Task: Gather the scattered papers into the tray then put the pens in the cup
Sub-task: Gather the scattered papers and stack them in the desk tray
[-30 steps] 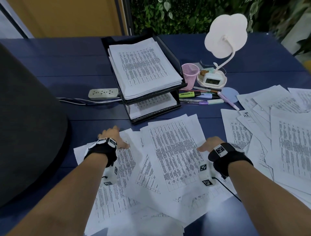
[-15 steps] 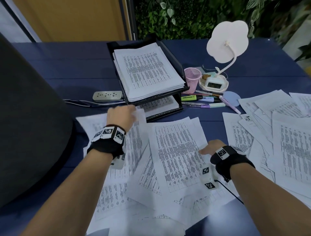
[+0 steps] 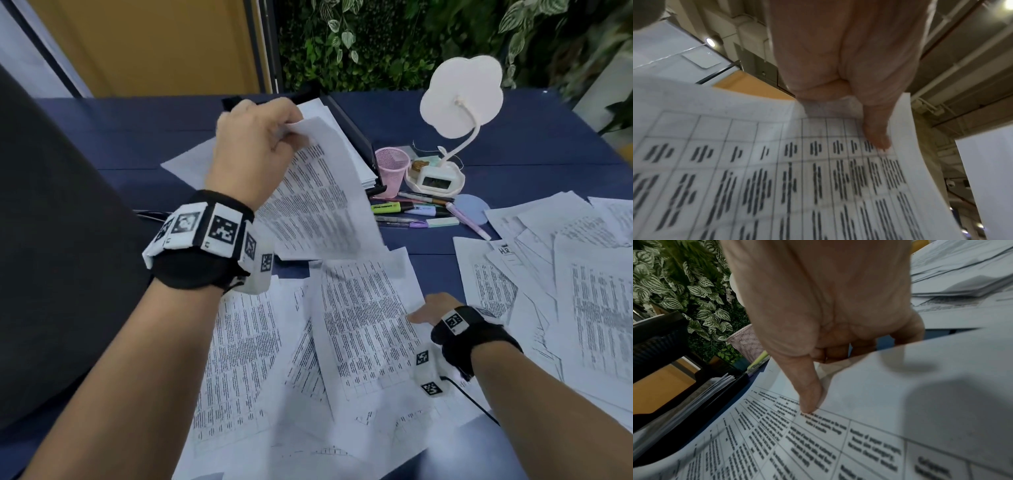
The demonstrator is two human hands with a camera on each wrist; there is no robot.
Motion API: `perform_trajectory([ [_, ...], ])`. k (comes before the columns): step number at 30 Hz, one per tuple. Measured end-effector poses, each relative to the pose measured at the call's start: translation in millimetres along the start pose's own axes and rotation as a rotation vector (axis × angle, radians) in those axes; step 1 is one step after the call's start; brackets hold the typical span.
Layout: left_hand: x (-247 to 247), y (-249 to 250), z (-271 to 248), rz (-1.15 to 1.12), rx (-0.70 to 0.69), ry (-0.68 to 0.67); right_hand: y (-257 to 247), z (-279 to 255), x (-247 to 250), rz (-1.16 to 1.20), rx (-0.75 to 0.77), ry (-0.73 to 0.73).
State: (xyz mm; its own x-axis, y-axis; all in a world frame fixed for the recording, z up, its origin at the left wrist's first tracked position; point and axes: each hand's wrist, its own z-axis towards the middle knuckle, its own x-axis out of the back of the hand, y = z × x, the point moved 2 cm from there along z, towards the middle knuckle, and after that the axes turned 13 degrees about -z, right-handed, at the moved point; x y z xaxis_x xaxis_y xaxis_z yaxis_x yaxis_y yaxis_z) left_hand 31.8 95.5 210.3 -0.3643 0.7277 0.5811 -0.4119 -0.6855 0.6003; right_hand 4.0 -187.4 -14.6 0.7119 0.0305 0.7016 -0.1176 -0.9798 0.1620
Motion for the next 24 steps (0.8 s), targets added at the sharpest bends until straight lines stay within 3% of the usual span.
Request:
perform_trajectory([
  [4, -0.4, 8.1, 2.4, -0.302, 0.192, -0.212, 0.9, -1.6, 0.9, 0.019, -0.002, 0.02],
  [10, -23.4, -7.9, 5.3, -0.152, 0.333, -0.529, 4.7, -1.3, -1.1, 0.045, 0.018, -0.04],
  [15, -25.3, -4.0, 9.1, -0.243, 0.343, -0.515, 8.1, 2.0, -0.9, 0.075, 0.053, -0.076],
  [18, -37.1, -1.5, 9.3, -0.112, 0.309, -0.545, 12.1, 5.2, -1.7, 0.215, 0.055, -0.079],
  [22, -74.9, -15.3, -8.0, 0.013, 0.318, -0.695, 18.6, 6.4, -5.4, 0.438, -0.005, -0.04],
  [24, -96.8, -19.8, -19.6, 0.035, 0.238, -0.659, 19.9, 6.3, -5.5, 0.472, -0.023, -0.027],
])
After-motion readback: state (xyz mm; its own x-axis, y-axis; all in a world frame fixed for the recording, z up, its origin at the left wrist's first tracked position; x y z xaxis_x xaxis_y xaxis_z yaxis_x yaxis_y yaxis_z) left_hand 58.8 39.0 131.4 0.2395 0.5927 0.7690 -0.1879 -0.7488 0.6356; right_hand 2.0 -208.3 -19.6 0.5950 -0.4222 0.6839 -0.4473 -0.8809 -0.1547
